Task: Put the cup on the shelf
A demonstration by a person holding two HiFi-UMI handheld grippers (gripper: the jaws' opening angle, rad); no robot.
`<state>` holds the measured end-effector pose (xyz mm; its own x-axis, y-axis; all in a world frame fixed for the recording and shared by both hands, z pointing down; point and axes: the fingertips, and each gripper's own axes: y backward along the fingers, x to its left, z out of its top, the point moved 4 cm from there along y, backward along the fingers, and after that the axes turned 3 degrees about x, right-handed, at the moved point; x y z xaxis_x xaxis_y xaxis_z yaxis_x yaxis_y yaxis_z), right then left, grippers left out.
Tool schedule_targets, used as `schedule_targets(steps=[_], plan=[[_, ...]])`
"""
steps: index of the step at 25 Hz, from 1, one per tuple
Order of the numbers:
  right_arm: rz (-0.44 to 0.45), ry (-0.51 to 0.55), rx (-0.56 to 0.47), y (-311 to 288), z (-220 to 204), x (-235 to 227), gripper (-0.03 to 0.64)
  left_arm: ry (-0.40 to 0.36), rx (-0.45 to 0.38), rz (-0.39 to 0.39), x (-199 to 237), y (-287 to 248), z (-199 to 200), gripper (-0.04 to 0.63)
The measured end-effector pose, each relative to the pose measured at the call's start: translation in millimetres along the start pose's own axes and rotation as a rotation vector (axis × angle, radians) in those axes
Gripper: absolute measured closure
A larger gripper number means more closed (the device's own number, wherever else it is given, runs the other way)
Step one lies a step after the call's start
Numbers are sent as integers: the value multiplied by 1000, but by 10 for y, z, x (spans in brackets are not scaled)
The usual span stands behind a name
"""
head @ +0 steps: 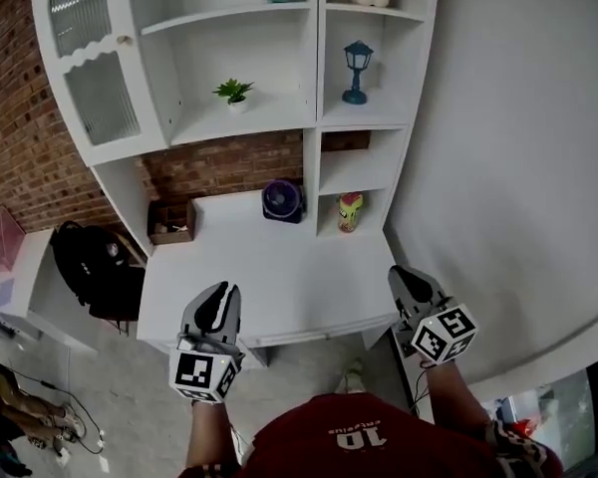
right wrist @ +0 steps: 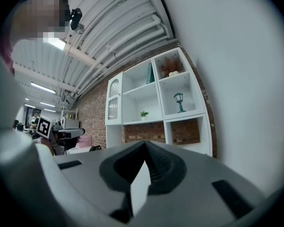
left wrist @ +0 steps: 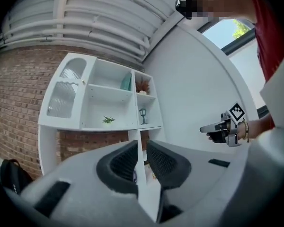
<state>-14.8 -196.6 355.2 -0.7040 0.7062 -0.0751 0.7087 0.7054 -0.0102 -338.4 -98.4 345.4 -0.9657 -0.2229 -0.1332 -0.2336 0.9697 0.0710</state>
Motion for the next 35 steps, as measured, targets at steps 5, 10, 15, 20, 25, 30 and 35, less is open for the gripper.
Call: schedule_targets(steps=[5,10,15,20,25,30,35], plan=[[1,9,-7,0,43,5,612,5,4,3,29,12,-1,597],[-6,8,-11,15,54,-21,612,29,1,-9,-5,-21,-17,597],[2,-1,-43,33,77,-20,612,108,-13,-38,-19,-32,-40,597],[-22,25,-41,33,98,-41,615,91,-26,-30,-26,-36,-33,597],[-25,32,-22,5,72,-42,615,75,-27,-24,-48,-60,-12,597],[-21,36,-19,-27,73,-29,615,44,-27,0,-16,-50,-26,597],[-24,48,-10,-47,44,-15,615,40,-18,10,-18,-26,-51,597]])
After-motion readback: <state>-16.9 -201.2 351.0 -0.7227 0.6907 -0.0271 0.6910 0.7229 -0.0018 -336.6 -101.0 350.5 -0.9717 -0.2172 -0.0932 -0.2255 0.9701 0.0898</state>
